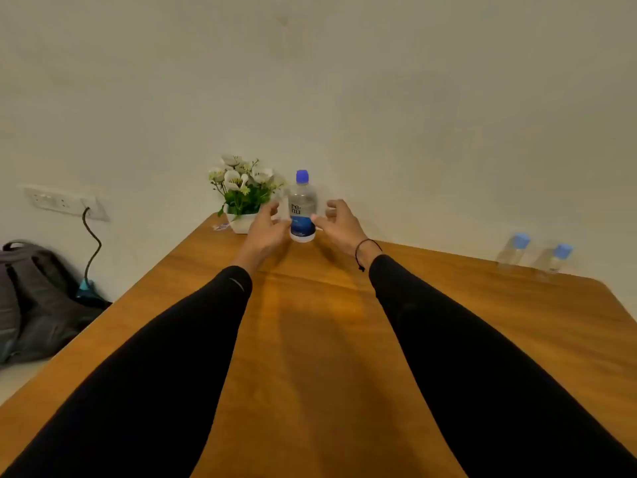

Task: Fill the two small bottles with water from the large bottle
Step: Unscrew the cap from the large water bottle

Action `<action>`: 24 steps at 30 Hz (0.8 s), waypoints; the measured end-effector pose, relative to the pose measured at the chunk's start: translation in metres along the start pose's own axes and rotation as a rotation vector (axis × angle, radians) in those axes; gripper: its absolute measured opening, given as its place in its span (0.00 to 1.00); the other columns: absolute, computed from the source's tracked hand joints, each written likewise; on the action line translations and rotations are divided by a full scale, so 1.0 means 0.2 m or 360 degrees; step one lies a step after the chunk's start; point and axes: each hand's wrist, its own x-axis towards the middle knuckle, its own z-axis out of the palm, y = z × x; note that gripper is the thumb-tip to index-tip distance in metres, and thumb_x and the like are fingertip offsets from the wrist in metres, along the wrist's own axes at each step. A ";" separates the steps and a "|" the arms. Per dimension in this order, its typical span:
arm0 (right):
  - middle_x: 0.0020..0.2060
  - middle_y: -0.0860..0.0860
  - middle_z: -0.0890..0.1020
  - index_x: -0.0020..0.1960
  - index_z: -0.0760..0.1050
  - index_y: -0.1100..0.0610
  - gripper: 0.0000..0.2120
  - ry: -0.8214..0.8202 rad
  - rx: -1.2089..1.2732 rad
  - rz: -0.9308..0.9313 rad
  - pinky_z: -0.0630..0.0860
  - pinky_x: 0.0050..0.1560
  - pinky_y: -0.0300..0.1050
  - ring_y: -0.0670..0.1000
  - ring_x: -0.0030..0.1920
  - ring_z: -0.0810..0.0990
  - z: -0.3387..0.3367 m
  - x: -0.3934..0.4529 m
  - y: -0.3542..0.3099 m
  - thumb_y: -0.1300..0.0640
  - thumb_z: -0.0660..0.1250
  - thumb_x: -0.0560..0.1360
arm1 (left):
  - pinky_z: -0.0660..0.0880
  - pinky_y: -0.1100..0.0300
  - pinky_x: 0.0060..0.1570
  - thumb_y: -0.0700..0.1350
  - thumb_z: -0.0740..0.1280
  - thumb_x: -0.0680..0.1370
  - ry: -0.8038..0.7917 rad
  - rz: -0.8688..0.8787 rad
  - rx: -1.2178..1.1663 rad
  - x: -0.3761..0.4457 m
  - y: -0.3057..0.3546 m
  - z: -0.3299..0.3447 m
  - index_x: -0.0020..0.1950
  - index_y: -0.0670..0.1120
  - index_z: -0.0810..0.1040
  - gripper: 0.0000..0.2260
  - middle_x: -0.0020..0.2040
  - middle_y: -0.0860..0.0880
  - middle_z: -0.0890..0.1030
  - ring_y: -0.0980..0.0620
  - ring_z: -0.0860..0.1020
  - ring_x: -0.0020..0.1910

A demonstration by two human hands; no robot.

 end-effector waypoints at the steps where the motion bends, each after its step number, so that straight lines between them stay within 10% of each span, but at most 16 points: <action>1: 0.75 0.59 0.72 0.78 0.62 0.59 0.30 0.0005 0.0006 -0.0039 0.74 0.68 0.50 0.56 0.71 0.74 0.04 0.04 0.00 0.50 0.70 0.82 | 0.68 0.46 0.80 0.39 0.65 0.87 -0.0016 -0.0012 -0.0019 0.04 -0.03 0.00 0.87 0.45 0.60 0.30 0.85 0.42 0.65 0.42 0.67 0.82; 14: 0.66 0.58 0.77 0.71 0.64 0.59 0.24 0.0086 -0.0044 -0.0130 0.79 0.66 0.57 0.58 0.66 0.78 0.19 0.14 0.08 0.59 0.72 0.80 | 0.76 0.49 0.74 0.30 0.65 0.83 -0.0253 -0.0007 -0.0055 0.10 -0.14 0.07 0.85 0.45 0.58 0.33 0.74 0.41 0.75 0.44 0.77 0.72; 19: 0.66 0.57 0.77 0.71 0.64 0.59 0.24 0.0044 -0.0027 -0.0099 0.80 0.63 0.53 0.57 0.64 0.79 0.12 -0.10 0.08 0.60 0.71 0.80 | 0.79 0.68 0.49 0.34 0.68 0.84 -0.0303 0.0068 0.0044 -0.14 -0.11 0.06 0.85 0.46 0.59 0.31 0.69 0.51 0.71 0.52 0.78 0.63; 24: 0.63 0.53 0.75 0.71 0.64 0.57 0.25 -0.0002 -0.0035 -0.0094 0.75 0.48 0.35 0.51 0.59 0.77 0.00 -0.45 0.09 0.58 0.72 0.80 | 0.78 0.61 0.58 0.40 0.72 0.84 -0.0399 0.0122 0.0113 -0.46 -0.05 0.09 0.84 0.47 0.59 0.32 0.77 0.44 0.72 0.47 0.77 0.69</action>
